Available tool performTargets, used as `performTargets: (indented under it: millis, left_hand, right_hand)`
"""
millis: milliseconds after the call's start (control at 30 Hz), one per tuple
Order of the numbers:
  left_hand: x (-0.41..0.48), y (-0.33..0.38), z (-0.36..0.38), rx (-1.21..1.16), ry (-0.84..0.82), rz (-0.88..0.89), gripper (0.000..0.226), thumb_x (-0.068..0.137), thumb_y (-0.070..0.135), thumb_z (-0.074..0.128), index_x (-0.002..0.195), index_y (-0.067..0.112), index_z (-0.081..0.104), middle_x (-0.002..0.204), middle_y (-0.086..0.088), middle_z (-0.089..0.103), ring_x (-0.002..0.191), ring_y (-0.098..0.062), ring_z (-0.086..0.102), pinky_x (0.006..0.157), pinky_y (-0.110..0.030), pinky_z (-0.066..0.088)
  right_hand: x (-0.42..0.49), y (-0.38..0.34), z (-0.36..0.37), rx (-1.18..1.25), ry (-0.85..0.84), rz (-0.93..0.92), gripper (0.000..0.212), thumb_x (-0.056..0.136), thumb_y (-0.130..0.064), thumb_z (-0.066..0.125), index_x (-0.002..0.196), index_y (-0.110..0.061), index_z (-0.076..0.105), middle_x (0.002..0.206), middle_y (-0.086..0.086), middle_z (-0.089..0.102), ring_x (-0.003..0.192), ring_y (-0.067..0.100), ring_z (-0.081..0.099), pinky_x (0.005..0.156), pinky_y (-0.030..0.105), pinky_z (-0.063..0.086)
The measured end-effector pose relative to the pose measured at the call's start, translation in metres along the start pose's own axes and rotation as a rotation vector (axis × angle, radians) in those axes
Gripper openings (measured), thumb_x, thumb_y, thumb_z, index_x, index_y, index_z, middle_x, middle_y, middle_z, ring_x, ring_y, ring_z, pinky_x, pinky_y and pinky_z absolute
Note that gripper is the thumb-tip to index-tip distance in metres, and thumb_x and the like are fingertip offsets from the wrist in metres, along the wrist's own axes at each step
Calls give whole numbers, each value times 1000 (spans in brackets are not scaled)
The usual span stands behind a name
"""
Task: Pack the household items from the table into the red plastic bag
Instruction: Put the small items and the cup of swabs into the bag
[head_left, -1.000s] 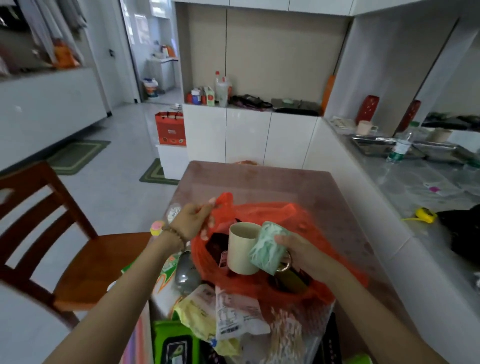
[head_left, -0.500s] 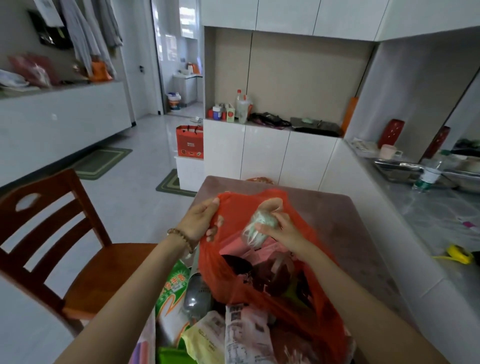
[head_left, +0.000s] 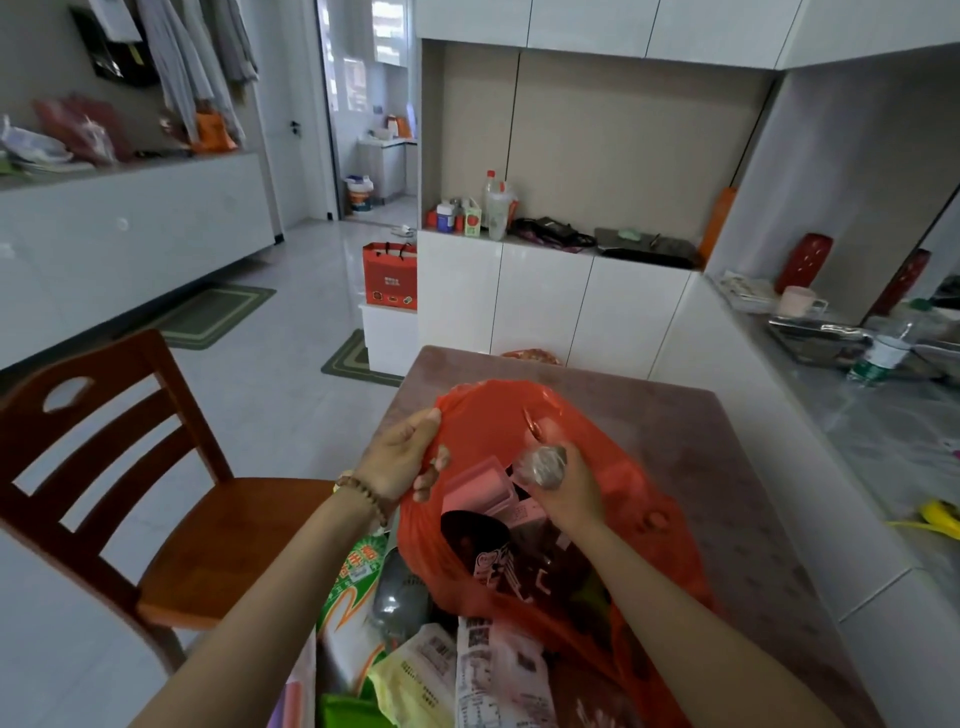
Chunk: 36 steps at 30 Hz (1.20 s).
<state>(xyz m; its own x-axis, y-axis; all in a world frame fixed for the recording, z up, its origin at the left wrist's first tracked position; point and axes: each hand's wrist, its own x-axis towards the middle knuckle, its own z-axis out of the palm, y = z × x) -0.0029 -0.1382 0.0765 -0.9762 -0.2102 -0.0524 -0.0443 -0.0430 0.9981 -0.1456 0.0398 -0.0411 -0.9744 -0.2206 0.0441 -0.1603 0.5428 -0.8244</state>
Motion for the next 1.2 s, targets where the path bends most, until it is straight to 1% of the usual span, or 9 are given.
performTargets:
  millis: [67, 167, 300, 567, 667, 767, 933, 1033, 1200]
  left_hand:
    - [1, -1, 0, 9, -13, -2, 32, 100, 28, 30, 75, 10, 38, 52, 2, 47, 29, -4, 29, 30, -14, 29]
    - [1, -2, 1, 4, -20, -18, 32, 100, 29, 31, 74, 11, 39, 54, 1, 47, 29, -4, 29, 29, -14, 29]
    - [0, -8, 2, 0, -30, -31, 33, 100, 28, 30, 73, 13, 41, 49, 3, 47, 28, -3, 29, 29, -12, 29]
    - [0, -11, 3, 28, -46, -42, 35, 101, 28, 28, 71, 14, 43, 36, 5, 46, 26, -3, 29, 29, -13, 31]
    - [6, -12, 2, 28, -36, -30, 35, 101, 28, 28, 72, 14, 43, 36, 6, 46, 26, -3, 29, 29, -13, 31]
    - [11, -18, 1, 30, -35, -33, 37, 100, 30, 28, 71, 14, 43, 37, 5, 47, 26, -3, 29, 29, -13, 31]
    - [15, -27, 0, 17, -22, -54, 35, 100, 30, 29, 72, 16, 46, 38, 5, 47, 27, -3, 30, 30, -14, 33]
    - [18, -30, -2, 27, -7, -51, 28, 99, 30, 35, 81, 17, 52, 43, 5, 50, 28, -5, 35, 31, -16, 36]
    - [11, -39, -29, 87, 19, -86, 32, 89, 29, 58, 109, 4, 60, 77, -6, 64, 60, -15, 65, 58, -26, 57]
  right_hand:
    - [4, -1, 0, -67, 33, -19, 65, 72, -14, 76, 128, -26, 44, 117, 0, 62, 101, 23, 64, 82, 39, 56]
    - [7, 5, 2, -237, -174, -44, 79, 76, -16, 74, 141, -31, 32, 133, -1, 55, 113, 23, 59, 85, 28, 47]
    - [12, 9, 1, -244, -279, -35, 95, 75, -26, 77, 148, -36, 17, 142, -2, 46, 124, 23, 52, 98, 40, 48]
    - [26, 12, 5, -187, -223, -70, 79, 73, -19, 79, 141, -24, 39, 133, 3, 54, 115, 20, 57, 99, 36, 49]
    - [35, 14, 15, -148, -284, 32, 75, 74, -9, 76, 138, -22, 40, 120, -4, 57, 102, 16, 59, 75, 22, 56]
    - [42, 20, 20, -100, -304, 77, 72, 72, -8, 77, 134, -22, 43, 122, -4, 55, 90, 10, 54, 46, 5, 41]
    - [29, 18, 3, -3, -331, 48, 71, 77, -21, 77, 139, -20, 42, 128, 0, 58, 107, 13, 59, 87, 21, 49]
    - [2, 2, -21, 99, -369, -6, 67, 81, -21, 74, 140, -19, 43, 132, -1, 53, 99, 2, 57, 75, 2, 46]
    - [-62, -44, -50, 212, -439, -75, 32, 88, -25, 64, 118, -31, 58, 132, -11, 55, 118, 0, 53, 93, 12, 45]
